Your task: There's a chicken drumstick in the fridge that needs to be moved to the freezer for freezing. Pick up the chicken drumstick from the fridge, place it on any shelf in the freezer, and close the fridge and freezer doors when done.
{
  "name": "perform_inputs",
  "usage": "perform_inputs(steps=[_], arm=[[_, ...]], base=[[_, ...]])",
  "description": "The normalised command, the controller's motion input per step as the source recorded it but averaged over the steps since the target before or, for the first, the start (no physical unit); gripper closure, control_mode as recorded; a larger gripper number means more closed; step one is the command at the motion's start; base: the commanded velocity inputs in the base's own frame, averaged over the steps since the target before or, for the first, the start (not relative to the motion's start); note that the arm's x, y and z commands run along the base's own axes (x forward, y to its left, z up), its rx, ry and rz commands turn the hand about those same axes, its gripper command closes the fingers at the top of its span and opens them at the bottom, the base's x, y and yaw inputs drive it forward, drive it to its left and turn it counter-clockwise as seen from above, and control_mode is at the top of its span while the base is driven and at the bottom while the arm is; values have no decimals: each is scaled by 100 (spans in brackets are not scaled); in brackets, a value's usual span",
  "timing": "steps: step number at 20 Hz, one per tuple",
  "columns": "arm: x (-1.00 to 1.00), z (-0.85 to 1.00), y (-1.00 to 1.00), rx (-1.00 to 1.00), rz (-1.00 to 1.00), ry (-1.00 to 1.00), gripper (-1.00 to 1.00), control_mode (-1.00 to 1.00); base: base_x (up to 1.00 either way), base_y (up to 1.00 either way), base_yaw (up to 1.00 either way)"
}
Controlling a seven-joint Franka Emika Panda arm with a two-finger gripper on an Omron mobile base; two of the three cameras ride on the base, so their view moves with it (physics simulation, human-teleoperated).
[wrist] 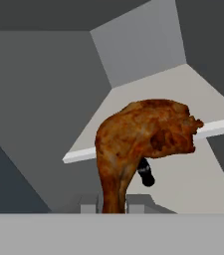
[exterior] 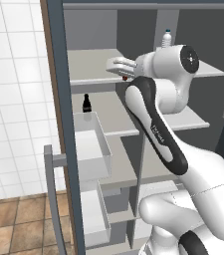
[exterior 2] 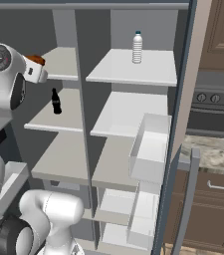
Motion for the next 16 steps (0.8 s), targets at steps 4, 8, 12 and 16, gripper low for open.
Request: perform_inputs(steps=[4,8,12,16], arm=[[48,-20,16,-14,0,11,100,-100],[52,-18,3,-11,0,11,100,-100],[36,0,0,-1,0,1,100,-100],[34,-9,0,-1,0,-1,100,-100]], base=[[0,0,0],[0,0,0],[0,0,0],[0,0,0]])
